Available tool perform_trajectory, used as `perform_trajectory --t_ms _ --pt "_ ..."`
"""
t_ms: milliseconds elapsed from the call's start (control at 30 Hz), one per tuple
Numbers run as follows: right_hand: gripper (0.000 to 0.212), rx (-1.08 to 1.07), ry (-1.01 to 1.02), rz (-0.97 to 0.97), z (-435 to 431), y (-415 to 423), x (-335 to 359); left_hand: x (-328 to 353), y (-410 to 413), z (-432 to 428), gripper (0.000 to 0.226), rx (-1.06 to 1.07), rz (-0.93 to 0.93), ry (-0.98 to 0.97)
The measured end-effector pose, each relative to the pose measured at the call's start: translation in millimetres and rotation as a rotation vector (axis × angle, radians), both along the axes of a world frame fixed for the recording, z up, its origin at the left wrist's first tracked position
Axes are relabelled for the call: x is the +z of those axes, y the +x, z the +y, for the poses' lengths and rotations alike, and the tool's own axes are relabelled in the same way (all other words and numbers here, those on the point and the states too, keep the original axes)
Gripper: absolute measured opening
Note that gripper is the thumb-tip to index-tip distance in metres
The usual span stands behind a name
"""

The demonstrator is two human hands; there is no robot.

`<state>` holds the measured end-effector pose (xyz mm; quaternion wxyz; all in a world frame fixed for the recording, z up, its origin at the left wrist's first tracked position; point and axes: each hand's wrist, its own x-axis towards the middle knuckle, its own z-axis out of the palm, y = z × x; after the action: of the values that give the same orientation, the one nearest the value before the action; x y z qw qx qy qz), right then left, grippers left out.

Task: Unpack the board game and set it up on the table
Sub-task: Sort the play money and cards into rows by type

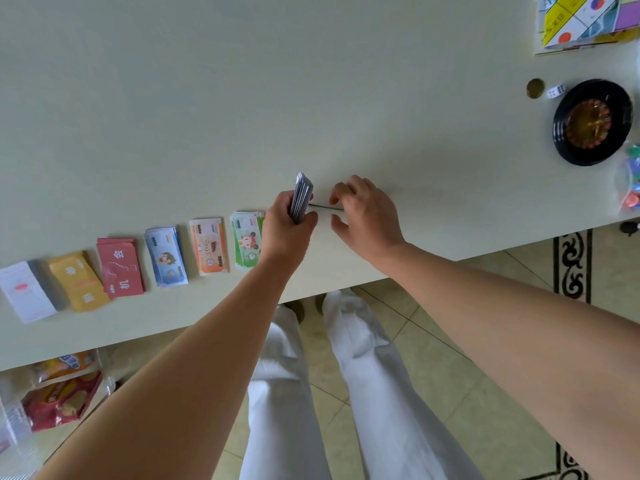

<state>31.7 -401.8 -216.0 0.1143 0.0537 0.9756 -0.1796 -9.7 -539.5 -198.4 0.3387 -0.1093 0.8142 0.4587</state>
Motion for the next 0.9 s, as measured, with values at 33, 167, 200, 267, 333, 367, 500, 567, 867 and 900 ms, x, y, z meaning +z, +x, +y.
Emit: perform_trajectory --t_ms 33,167,200,267,333,367,500,567,867,900 --pt "0.022 -0.020 0.000 -0.026 5 4 1 0 0 0 0.027 0.000 0.002 -0.004" --pt "0.024 -0.108 -0.043 -0.130 16 14 2 0 0 0 0.023 -0.017 -0.007 -0.007" --pt "0.022 -0.101 -0.070 -0.143 16 14 3 0 1 0 0.022 -0.018 -0.015 -0.002" --pt "0.019 -0.074 -0.110 -0.153 11 13 3 -1 2 3 0.022 -0.008 -0.030 0.014" --pt "0.017 -0.081 -0.119 -0.145 6 11 1 -1 3 6 0.023 0.007 -0.042 0.027" --pt "0.015 -0.091 -0.117 -0.141 4 10 0 -1 3 7 0.023 0.015 -0.048 0.029" --pt "0.012 -0.091 -0.089 -0.160 5 7 -2 2 -1 6 0.023 0.094 -0.084 0.065" --pt "0.016 -0.137 -0.178 -0.175 8 5 -3 4 -4 4 0.024 0.160 -0.096 0.073" --pt "0.014 -0.618 -1.164 -0.691 -13 -16 34 23 -10 -3 0.021 0.361 -0.238 0.121" --pt "0.018 -0.621 -1.173 -0.721 -17 -17 35 24 -10 -5 0.021 0.373 -0.242 0.111"
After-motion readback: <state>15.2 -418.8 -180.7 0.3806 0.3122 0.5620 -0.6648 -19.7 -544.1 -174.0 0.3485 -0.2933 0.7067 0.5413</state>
